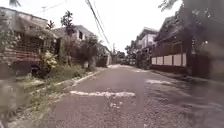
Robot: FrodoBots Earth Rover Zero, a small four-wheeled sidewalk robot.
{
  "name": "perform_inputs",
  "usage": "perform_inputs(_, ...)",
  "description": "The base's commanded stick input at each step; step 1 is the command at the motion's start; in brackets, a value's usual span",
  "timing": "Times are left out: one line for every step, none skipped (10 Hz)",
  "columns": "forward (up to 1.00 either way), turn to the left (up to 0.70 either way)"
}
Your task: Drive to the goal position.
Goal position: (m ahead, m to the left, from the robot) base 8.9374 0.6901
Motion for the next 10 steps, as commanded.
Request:
perform_inputs(0.7, 0.0)
perform_inputs(0.7, 0.0)
perform_inputs(0.7, 0.0)
perform_inputs(0.7, 0.0)
perform_inputs(0.7, 0.0)
perform_inputs(0.7, 0.0)
perform_inputs(0.7, 0.0)
perform_inputs(0.7, 0.0)
perform_inputs(0.7, 0.0)
perform_inputs(0.7, 0.0)
